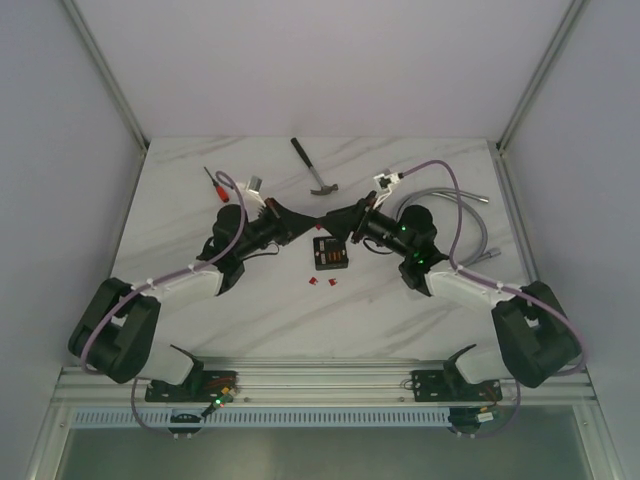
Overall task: Snap on the fuse box
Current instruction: Pick up the fuse from the center of the board.
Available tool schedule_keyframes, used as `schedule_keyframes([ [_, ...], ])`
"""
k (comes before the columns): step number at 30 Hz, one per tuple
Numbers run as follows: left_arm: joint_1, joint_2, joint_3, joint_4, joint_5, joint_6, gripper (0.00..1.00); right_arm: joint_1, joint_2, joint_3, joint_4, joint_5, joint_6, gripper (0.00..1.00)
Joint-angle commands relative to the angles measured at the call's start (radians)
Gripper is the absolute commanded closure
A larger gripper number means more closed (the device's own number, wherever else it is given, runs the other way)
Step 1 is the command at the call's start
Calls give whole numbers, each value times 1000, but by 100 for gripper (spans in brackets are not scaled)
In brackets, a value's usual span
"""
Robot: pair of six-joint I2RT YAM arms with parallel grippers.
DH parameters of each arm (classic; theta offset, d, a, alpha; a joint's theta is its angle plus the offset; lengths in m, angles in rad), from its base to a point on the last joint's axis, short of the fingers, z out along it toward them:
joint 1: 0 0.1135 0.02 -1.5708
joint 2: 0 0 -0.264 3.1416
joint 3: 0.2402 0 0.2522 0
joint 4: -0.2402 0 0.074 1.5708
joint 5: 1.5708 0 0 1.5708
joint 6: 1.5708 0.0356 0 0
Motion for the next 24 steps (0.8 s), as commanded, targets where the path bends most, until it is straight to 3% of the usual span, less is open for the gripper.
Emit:
schedule_keyframes([
  [1, -3, -69, -34, 129, -69, -97, 100, 5, 31, -34, 317, -15, 276, 44],
  [13, -29, -167, -55, 163, -145, -196, 100, 9, 133, -50, 595, -23, 481, 54],
  [24, -57, -164, -69, 225, -156, -233, 100, 19, 152, -40, 674, -31, 514, 67],
])
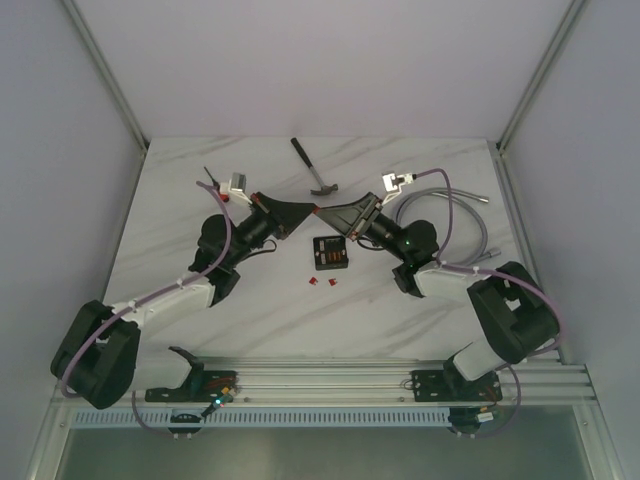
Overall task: Snap on the fuse box
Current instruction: Pick up the fuse from the center of the board.
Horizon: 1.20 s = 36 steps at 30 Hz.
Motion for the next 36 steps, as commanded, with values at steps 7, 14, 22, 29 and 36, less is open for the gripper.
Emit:
schedule_keyframes([
  [7, -18, -10, -28, 94, -33, -53, 100, 8, 33, 10, 157, -12, 46, 79],
  [14, -17, -3, -40, 83, -53, -44, 100, 8, 39, 14, 141, -22, 37, 96],
  [22, 4, -21, -59, -96, -100, 117, 70, 2, -44, 23, -144, -38, -149, 100],
  [29, 47, -23, -54, -319, -132, 330, 41, 1, -116, 79, -587, 23, -370, 100],
  [36, 51, 110, -23, -380, -69, 457, 24, 3, -147, 216, -1065, 189, -587, 100],
])
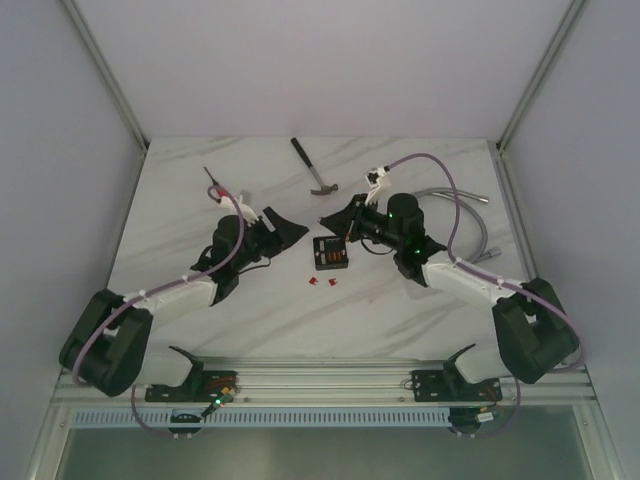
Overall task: Snap on the fuse box
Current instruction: Pick up the fuse from the center of the board, then move the fuse box base at the center of the board.
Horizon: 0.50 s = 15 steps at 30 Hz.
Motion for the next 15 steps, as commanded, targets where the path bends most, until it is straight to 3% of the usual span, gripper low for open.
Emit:
schedule_keyframes([
  [1, 4, 109, 37, -74, 53, 121, 22, 2, -26, 113, -379, 154, -183, 100],
  [8, 3, 260, 64, -52, 93, 136, 14, 10, 15, 214, -653, 280, -276, 100],
  [15, -10, 383, 120, -28, 174, 132, 12, 15, 118, 367, -863, 333, -288, 100],
])
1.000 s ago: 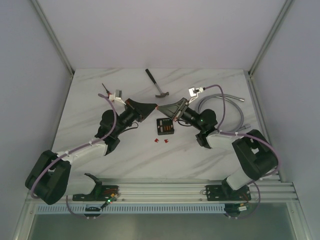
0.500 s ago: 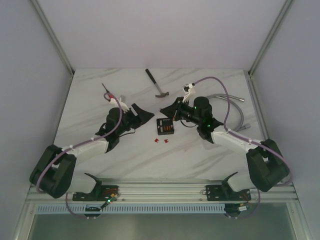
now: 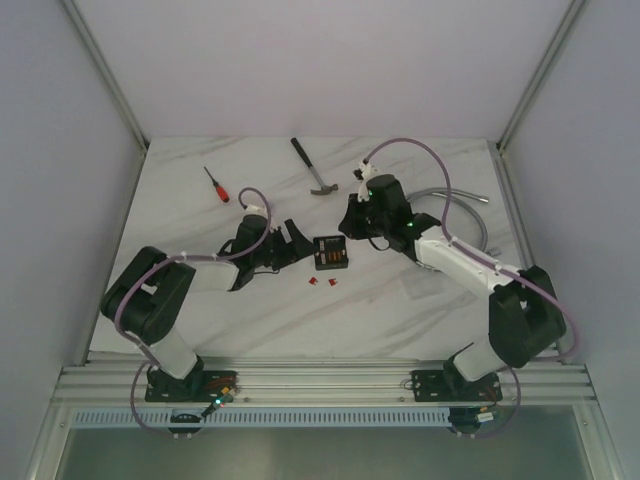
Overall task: Snap on the fuse box
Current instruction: Move the fuse box base at the center of the board, then install the fuse at the fuse box base.
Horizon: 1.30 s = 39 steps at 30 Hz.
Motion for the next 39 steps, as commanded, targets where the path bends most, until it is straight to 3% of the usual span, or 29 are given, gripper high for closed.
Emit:
schedule_keyframes([
  [1, -14, 61, 56, 29, 76, 18, 11, 10, 84, 106, -174, 63, -24, 100],
  [7, -45, 133, 108, 41, 102, 12, 11, 10, 220, 270, -370, 92, 10, 100],
  [20, -115, 192, 145, 87, 161, 24, 10, 11, 344, 403, -521, 57, -67, 100],
  [28, -82, 25, 91, -48, 74, 115, 8, 22, 406, 479, -571, 62, -148, 100],
  [32, -24, -55, 50, -140, 42, 166, 1, 30, 448, 528, -598, 65, -181, 100],
  [39, 38, -221, -22, -274, -209, 278, 0, 59, 527, 607, -662, 125, -226, 100],
])
